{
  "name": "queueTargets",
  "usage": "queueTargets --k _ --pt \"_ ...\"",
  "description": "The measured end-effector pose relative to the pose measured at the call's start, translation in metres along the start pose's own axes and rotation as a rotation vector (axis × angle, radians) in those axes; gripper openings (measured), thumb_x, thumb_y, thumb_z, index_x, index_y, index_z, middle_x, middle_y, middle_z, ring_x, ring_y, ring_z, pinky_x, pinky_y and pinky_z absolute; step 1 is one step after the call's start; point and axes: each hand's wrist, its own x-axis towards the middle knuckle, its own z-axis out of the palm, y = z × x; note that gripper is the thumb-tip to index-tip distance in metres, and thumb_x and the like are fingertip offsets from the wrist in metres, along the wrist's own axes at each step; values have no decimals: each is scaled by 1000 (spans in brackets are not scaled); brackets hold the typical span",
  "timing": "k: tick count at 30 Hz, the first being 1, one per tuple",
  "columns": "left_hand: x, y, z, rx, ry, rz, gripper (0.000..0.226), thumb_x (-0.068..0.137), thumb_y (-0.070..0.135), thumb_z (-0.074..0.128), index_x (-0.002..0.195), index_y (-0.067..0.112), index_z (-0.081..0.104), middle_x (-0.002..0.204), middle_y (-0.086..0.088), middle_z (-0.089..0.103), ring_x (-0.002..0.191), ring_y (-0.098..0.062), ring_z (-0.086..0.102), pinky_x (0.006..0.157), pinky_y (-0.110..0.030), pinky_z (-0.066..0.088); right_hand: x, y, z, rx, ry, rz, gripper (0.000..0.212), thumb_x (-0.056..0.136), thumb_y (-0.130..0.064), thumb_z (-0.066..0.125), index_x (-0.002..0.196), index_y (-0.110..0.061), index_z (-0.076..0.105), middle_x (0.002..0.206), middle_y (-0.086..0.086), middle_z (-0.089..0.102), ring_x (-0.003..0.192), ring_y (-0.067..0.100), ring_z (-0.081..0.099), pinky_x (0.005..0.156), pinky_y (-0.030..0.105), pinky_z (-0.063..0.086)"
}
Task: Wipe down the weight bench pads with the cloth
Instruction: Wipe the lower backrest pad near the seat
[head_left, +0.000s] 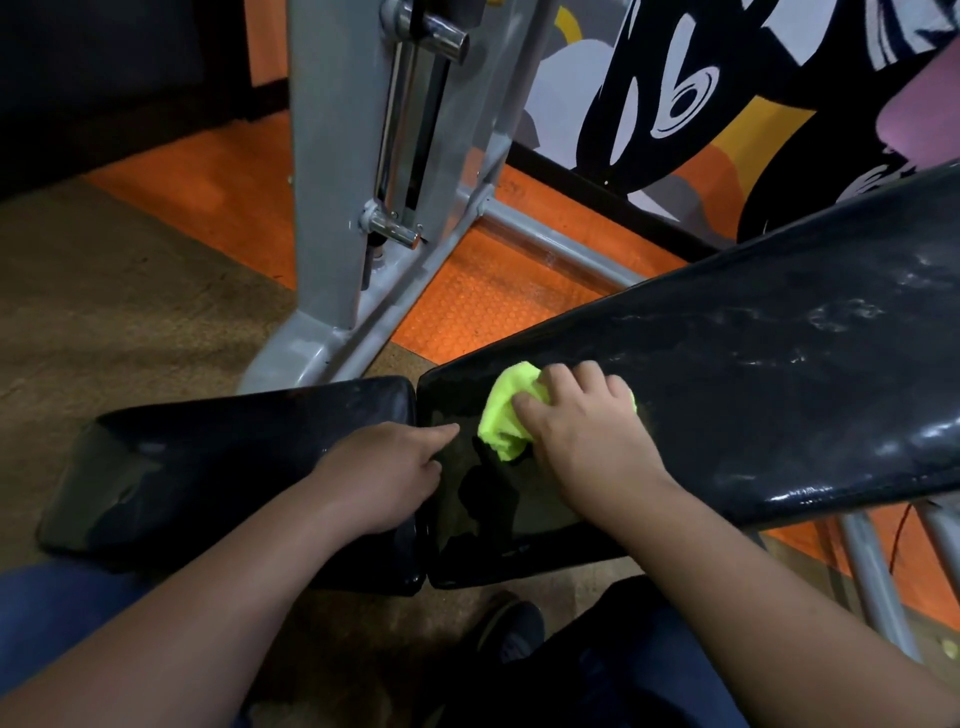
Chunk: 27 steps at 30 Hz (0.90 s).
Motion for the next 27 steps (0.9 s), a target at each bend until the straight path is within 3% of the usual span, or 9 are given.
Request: queueTargets --k 4,8,12,17,21,27 --pt "0 0 1 1 -13 3 53 103 38 43 153 48 30 147 0 54 126 -19 55 89 -32 46 -4 -2 11 9 15 -121 45 68 -26 81 109 -25 64 106 8 54 89 31 46 70 43 40" --pt "3 -4 1 -14 -6 -8 54 103 36 43 153 48 30 150 -1 51 129 -21 53 92 -33 47 10 1 5 -9 -27 -22 48 70 -27 80 114 -28 62 110 7 54 92 30 45 73 42 39" --pt "4 -2 3 -11 -29 -15 54 102 36 41 154 47 28 149 -1 52 127 -21 55 94 -35 49 6 -4 11 15 -9 -113 40 70 -27 79 108 -26 64 105 7 54 89 30 47 71 43 40" --pt "7 -2 2 -7 -3 -34 56 102 35 42 154 47 26 148 -1 53 128 -22 54 96 -38 50 24 2 5 7 -21 -16 40 75 -27 75 113 -27 63 110 7 53 92 30 45 73 42 38" --pt "6 -1 3 11 -15 -48 57 101 37 41 155 47 25 146 -1 55 126 -23 56 96 -41 51 22 0 13 7 -19 -108 40 73 -25 76 112 -28 64 108 6 53 90 30 45 71 42 38" --pt "8 -2 2 5 4 -52 57 100 36 41 155 45 26 142 -1 58 120 -22 59 93 -40 51 38 -1 7 15 -32 -49 36 82 -24 68 117 -27 60 112 7 50 93 29 42 73 40 33"
